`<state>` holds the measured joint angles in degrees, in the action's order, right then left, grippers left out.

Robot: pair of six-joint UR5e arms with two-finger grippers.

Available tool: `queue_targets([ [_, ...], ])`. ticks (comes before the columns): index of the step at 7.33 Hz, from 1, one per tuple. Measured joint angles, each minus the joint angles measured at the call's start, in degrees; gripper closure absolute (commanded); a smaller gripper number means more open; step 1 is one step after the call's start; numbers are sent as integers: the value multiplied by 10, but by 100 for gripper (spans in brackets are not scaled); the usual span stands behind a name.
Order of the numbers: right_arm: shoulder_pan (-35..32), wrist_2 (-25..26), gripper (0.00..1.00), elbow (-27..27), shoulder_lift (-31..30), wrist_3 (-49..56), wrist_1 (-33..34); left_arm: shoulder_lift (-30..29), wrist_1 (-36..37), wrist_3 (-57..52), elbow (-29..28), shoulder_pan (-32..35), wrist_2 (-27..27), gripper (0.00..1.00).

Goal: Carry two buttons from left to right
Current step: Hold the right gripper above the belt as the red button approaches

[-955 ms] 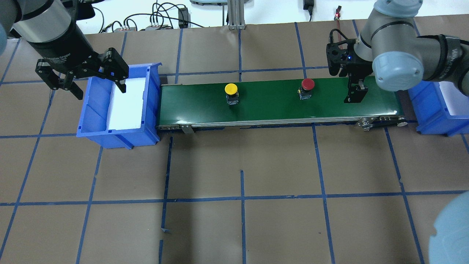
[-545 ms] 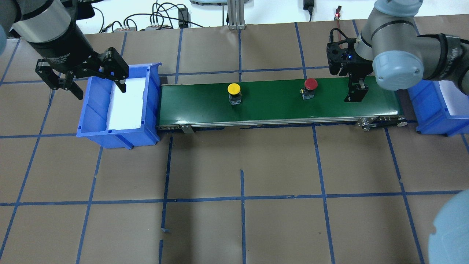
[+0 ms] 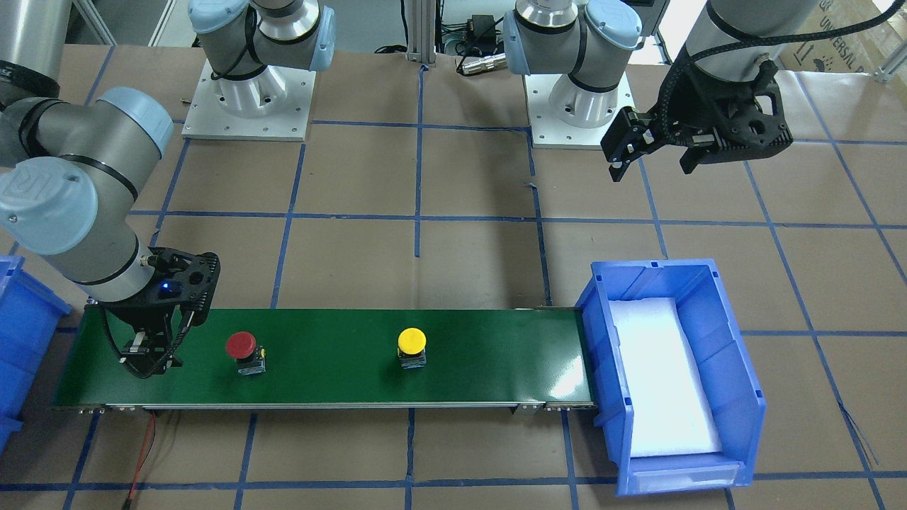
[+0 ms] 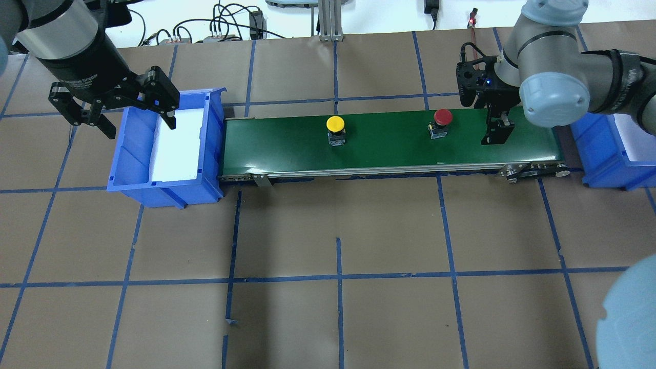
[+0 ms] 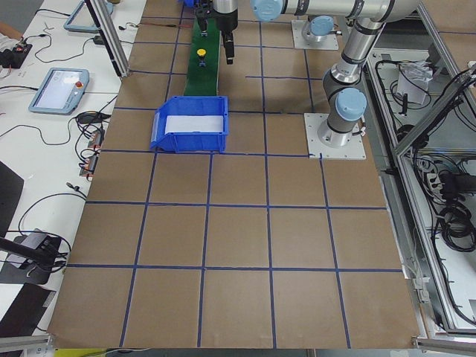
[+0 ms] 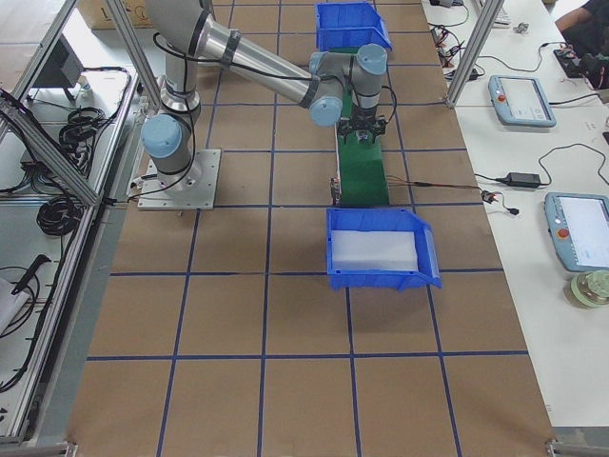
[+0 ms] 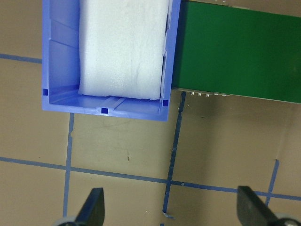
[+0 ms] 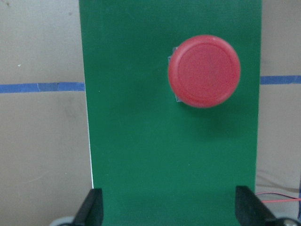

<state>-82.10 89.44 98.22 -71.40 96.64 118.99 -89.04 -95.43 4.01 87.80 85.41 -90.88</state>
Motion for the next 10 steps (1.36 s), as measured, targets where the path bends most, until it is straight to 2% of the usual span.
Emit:
queue_targets([
  [10, -1, -1, 2, -3, 4, 1, 21, 0, 1, 1, -1, -4, 0, 0],
])
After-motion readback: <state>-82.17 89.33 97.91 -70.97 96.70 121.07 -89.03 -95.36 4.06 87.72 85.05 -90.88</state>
